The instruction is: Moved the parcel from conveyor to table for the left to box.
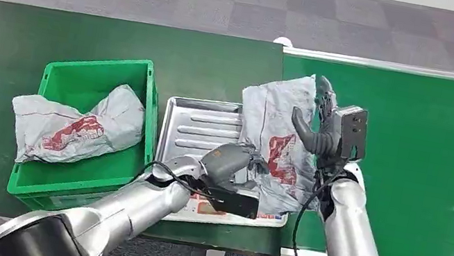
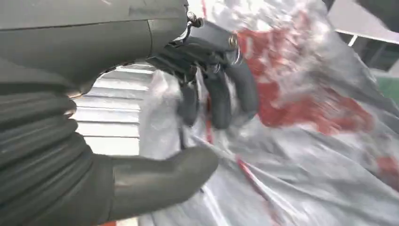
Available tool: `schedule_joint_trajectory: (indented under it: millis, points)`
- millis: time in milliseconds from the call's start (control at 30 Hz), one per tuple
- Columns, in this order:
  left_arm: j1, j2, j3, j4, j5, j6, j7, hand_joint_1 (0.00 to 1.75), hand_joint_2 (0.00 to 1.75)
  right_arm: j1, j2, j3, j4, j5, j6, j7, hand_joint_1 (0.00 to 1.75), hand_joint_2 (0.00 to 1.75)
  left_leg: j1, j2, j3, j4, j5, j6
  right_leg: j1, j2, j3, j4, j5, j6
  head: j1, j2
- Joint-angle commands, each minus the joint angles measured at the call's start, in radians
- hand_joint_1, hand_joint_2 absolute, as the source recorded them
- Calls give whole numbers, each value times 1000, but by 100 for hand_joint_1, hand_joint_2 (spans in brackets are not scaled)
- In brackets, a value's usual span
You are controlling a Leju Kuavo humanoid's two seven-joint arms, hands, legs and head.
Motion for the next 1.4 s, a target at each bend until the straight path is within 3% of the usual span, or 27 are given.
schedule_joint_trajectory:
  millis: [33,233,367,667,1100,1133,1400]
  points:
    - [-5,56,125,-30,15,-11,-9,0,175,-58,-40,-111,85,31,-51,4,0,175,0,1,1,-1,0,1,0,0,1,-1,1,0,0,0]
    - [45,75,241,-118,142,-92,-94,0,175,-9,-45,-134,112,16,-25,-39,0,175,0,1,3,-2,0,0,0,0,3,-2,0,0,0,0]
    - [65,78,219,-169,126,-99,-101,0,175,-28,-41,-126,155,-3,-2,-52,0,175,0,2,2,-2,0,0,0,1,2,-2,0,0,0,0]
    - [-26,41,-111,72,-226,-85,40,0,175,-73,-31,-87,245,-61,56,-87,0,175,0,1,1,-1,0,1,0,0,1,-1,0,0,0,0]
    - [73,5,-217,157,-332,-22,53,0,175,-37,-27,-46,180,-127,87,-84,0,175,-1,1,4,-3,0,1,-1,0,5,-3,0,0,0,0]
    - [74,1,-222,159,-339,-1,62,175,175,-36,-27,-47,179,-135,87,-83,0,175,-1,-1,3,-2,0,1,-1,-2,5,-2,0,0,0,0]
    - [51,-4,-176,144,-312,93,67,175,175,2,-30,-42,125,-154,80,-80,0,175,-1,-5,6,-4,2,3,-1,-6,11,-4,1,1,0,0]
